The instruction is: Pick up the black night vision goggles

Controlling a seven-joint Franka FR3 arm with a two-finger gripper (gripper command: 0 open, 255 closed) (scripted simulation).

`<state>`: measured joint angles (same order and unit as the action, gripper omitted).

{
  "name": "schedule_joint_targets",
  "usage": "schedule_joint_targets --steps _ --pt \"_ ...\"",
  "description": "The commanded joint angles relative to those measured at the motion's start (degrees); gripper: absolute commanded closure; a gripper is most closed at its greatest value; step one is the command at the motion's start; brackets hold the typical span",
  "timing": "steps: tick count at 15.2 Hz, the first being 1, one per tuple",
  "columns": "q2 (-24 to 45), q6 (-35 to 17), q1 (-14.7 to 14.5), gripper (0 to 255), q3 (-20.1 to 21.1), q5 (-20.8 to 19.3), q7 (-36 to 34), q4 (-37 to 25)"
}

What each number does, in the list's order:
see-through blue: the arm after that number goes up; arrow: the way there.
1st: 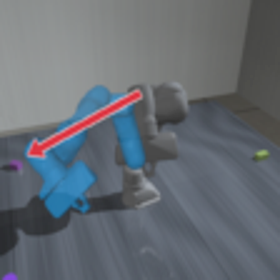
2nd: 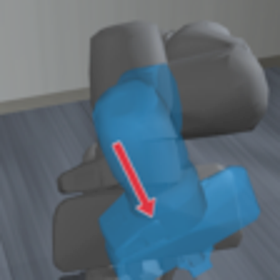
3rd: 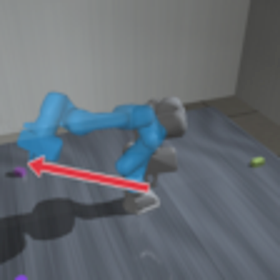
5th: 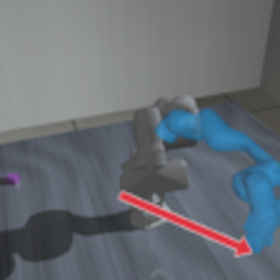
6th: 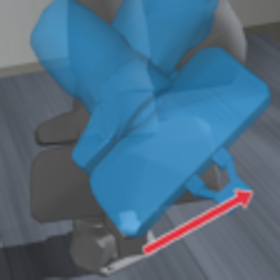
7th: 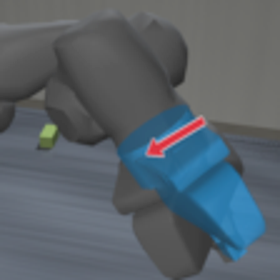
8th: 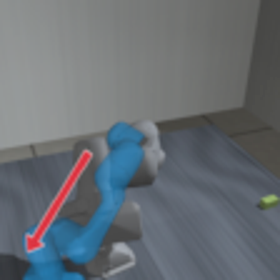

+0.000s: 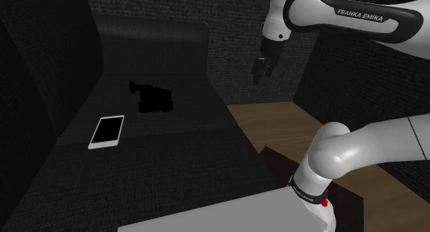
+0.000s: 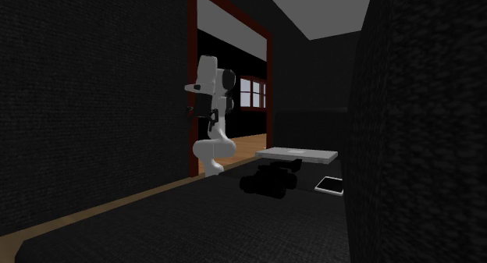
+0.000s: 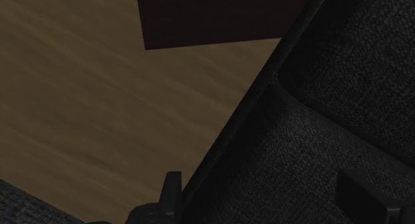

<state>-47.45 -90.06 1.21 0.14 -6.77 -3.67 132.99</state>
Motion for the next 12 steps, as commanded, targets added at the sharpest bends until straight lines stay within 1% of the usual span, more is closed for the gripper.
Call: schedule_joint_targets --steps 1,6,12 --pt "0.0 0.0 0.0 0 0.0 0.0 0.0 0.0" --pt "10.51 -5.32 -2.93 0 -0.95 0.57 5.64 -5.44" --pt "22.83 -9.48 -6.24 0 -1.36 1.95 12.56 -13.77"
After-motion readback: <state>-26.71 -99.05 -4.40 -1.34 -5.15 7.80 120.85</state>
